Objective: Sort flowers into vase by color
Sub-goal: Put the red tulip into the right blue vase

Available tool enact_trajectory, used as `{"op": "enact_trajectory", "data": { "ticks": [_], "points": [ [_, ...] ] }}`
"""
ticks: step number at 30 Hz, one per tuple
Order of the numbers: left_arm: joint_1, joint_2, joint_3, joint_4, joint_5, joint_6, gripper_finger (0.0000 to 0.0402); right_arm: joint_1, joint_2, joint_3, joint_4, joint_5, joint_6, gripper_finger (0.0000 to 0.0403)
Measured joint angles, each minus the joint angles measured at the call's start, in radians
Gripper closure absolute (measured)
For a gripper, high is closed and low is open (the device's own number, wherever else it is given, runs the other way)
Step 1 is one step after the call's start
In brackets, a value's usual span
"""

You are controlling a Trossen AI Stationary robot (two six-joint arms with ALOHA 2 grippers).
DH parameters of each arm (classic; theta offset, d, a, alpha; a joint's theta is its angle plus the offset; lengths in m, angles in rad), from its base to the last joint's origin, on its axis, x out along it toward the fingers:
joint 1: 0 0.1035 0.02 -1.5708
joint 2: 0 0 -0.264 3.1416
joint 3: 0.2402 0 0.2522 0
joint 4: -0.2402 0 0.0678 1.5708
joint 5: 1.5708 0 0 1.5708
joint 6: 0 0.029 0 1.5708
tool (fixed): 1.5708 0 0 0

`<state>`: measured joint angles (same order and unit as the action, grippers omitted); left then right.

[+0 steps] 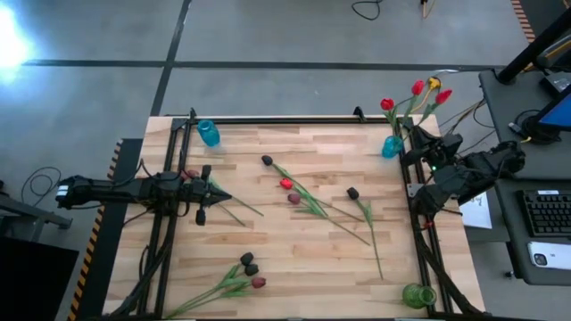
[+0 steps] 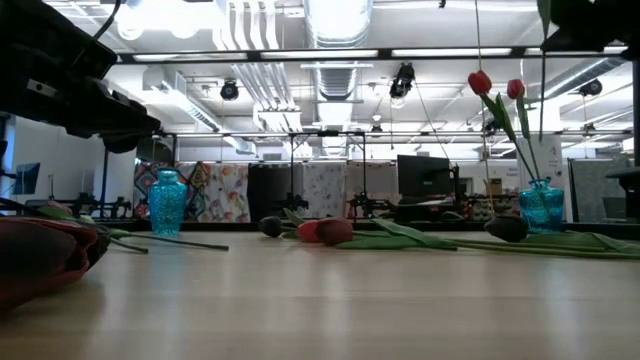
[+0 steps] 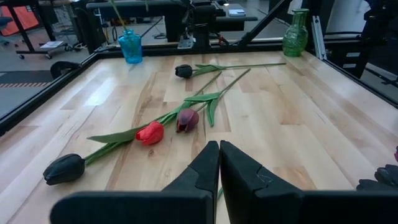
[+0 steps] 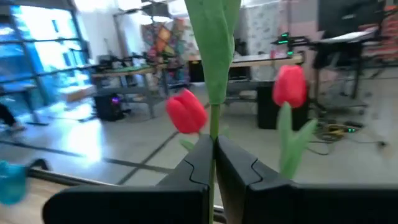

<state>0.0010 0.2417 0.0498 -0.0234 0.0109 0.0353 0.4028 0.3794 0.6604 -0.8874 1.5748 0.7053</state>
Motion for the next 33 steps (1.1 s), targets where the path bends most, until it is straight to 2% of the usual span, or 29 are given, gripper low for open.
{"op": "enact_trajectory", "data": {
  "ticks": [6,11,21,25,33],
  "points": [
    [0.000,0.001,0.000,0.000,0.000,0.000,0.0402,-0.156,0.020,-0.060,0.025,-0.015,0.101,0.0394],
    [0.000,0.001,0.000,0.000,0.000,0.000,0.0402,-0.281,0.084,-0.098,0.180,0.001,0.042,0.0394],
    [0.000,0.002,0.000,0.000,0.000,0.000,0.0402,-0.522,0.206,-0.098,0.232,-0.012,0.092,0.0394],
    [0.000,0.002,0.000,0.000,0.000,0.000,0.0402,-0.592,0.274,-0.098,0.306,-0.007,0.084,0.0394],
    [0.000,0.002,0.000,0.000,0.000,0.000,0.0402,-0.659,0.343,-0.102,0.307,-0.012,0.108,0.0394]
  ]
}}
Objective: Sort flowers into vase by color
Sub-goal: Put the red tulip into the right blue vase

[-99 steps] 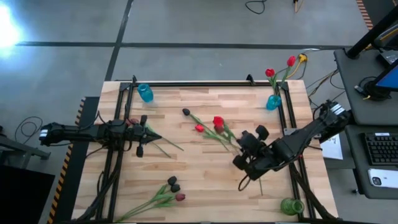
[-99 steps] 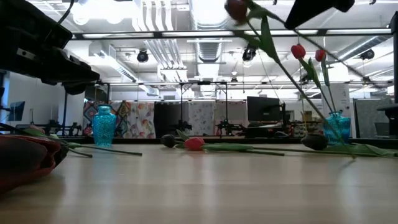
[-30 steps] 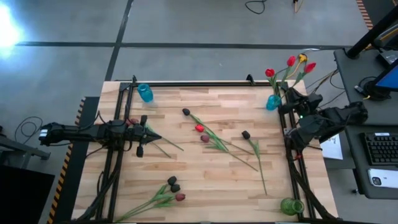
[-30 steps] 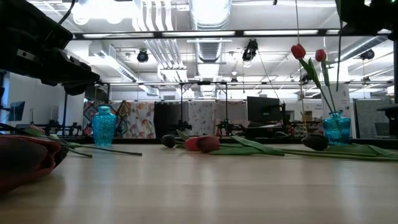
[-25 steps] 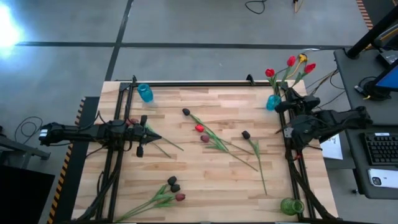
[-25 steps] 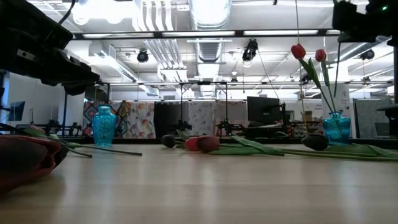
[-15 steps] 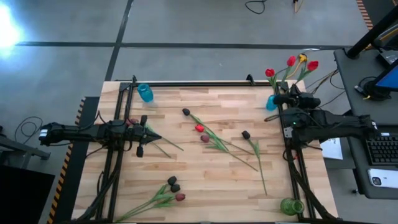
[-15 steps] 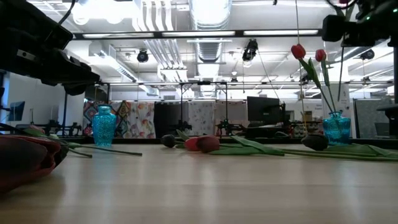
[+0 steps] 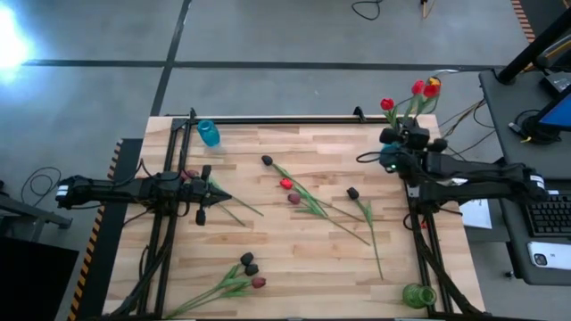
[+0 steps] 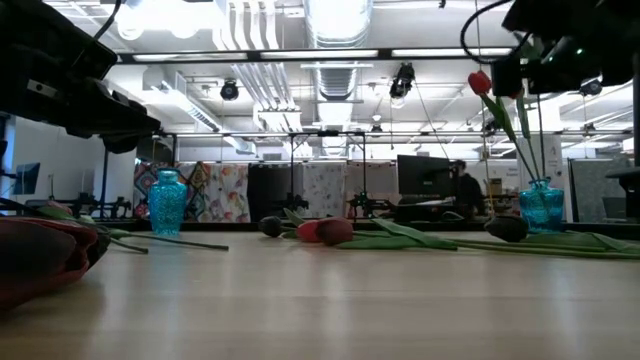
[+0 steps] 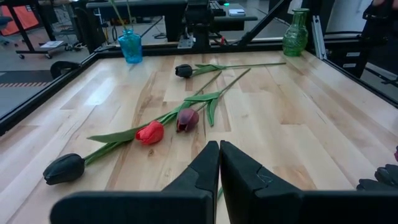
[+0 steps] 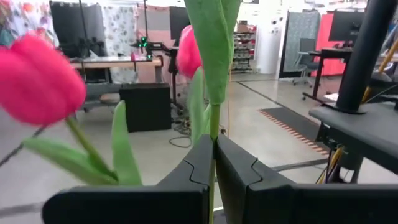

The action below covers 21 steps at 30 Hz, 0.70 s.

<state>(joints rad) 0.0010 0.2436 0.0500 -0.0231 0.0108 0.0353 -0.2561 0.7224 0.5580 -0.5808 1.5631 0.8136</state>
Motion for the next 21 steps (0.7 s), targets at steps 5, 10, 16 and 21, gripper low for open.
{"op": "enact_trajectory", "data": {
  "ticks": [5,10,16,21],
  "points": [
    [0.000,0.000,0.000,0.000,0.000,0.000,0.0402,0.000,0.007,-0.011,-0.001,0.008,0.020,0.0394],
    [0.000,0.001,0.000,0.000,0.000,0.000,0.0402,0.000,0.005,-0.013,0.004,0.010,0.043,0.0394],
    [0.000,0.001,0.000,0.000,0.000,0.000,0.0402,0.000,0.001,-0.006,0.046,0.009,0.027,0.0394],
    [0.000,0.001,0.000,0.000,0.000,0.000,0.0402,-0.005,-0.001,0.006,0.047,0.012,0.009,0.0394]
  ]
}}
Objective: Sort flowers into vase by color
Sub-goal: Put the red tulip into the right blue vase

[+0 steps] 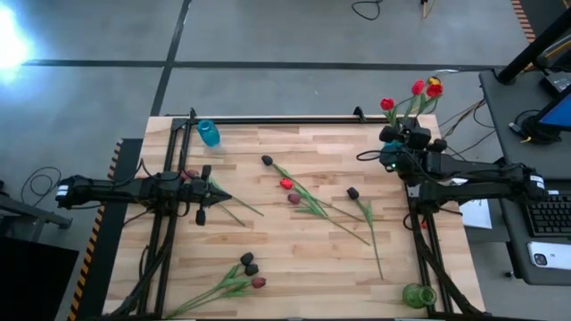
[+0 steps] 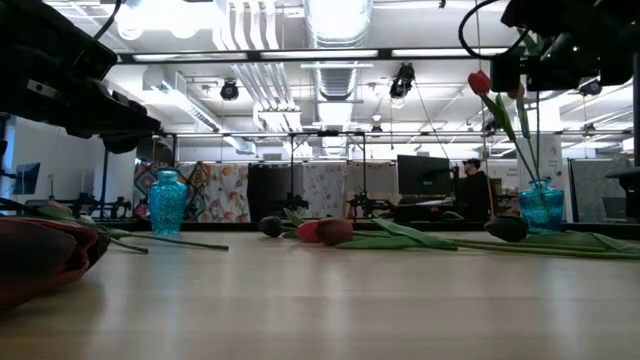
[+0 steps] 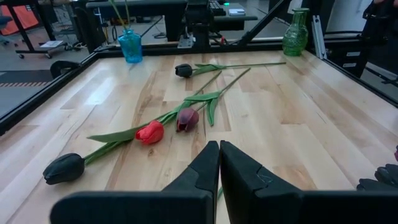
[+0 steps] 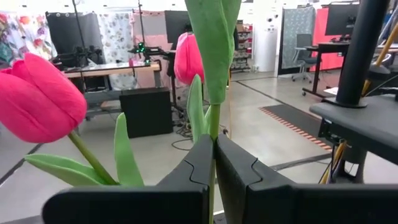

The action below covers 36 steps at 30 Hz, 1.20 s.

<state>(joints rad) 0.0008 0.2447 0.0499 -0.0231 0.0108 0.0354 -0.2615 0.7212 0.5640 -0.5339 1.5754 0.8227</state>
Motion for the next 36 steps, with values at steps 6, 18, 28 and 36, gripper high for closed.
{"op": "enact_trajectory", "data": {
  "ticks": [6,18,28,36],
  "points": [
    [0.000,0.000,0.000,0.000,0.000,0.000,0.0402,-0.052,0.021,-0.011,-0.007,-0.012,0.030,0.0394],
    [0.000,0.000,0.000,0.000,0.000,0.000,0.0402,-0.084,0.118,-0.012,-0.006,-0.033,0.058,0.0394],
    [0.000,0.000,0.000,0.000,0.000,0.000,0.0402,-0.084,0.164,-0.015,-0.007,-0.058,0.067,0.0394],
    [0.000,0.000,0.000,0.000,0.000,0.000,0.0402,-0.084,0.164,-0.034,-0.008,-0.090,0.071,0.0394]
  ]
}}
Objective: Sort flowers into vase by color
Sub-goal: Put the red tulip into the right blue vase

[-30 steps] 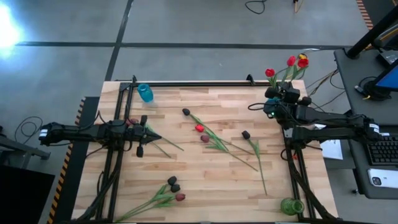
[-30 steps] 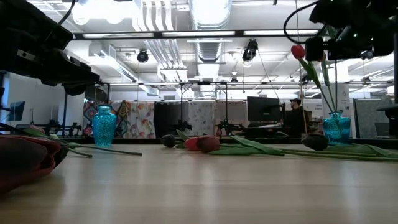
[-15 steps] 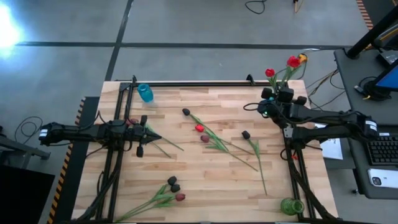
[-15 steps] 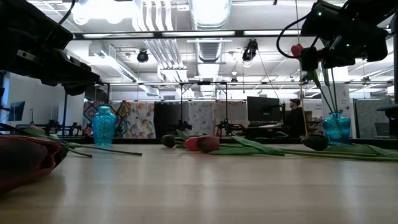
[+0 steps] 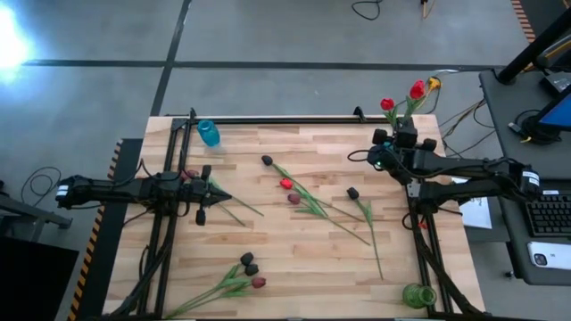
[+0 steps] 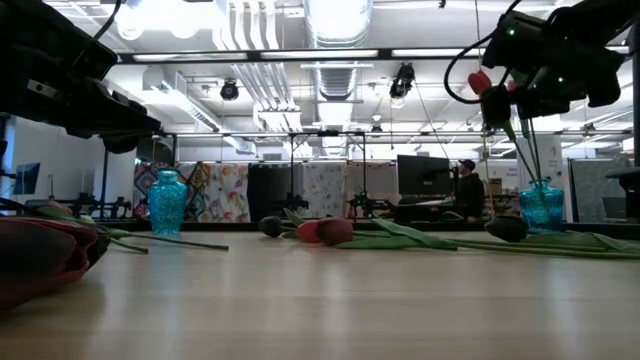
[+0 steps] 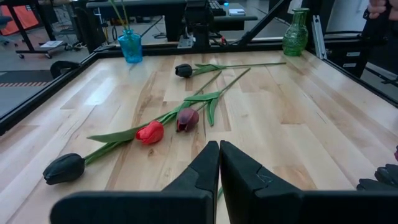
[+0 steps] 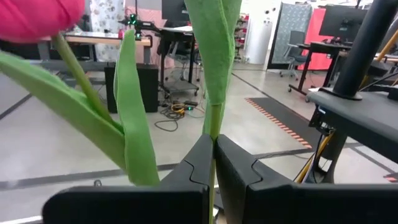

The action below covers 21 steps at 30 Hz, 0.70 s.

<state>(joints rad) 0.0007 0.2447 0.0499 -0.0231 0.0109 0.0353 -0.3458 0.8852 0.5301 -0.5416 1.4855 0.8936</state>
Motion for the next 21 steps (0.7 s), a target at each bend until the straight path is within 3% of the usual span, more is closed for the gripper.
{"op": "enact_trajectory", "data": {
  "ticks": [13,21],
  "points": [
    [0.000,0.000,0.000,0.000,0.000,0.000,0.0402,0.000,0.000,-0.042,-0.003,-0.122,0.018,0.0389],
    [0.000,0.000,0.000,0.000,0.000,0.000,0.0402,0.001,0.000,-0.042,-0.003,-0.150,-0.009,0.0340]
  ]
}}
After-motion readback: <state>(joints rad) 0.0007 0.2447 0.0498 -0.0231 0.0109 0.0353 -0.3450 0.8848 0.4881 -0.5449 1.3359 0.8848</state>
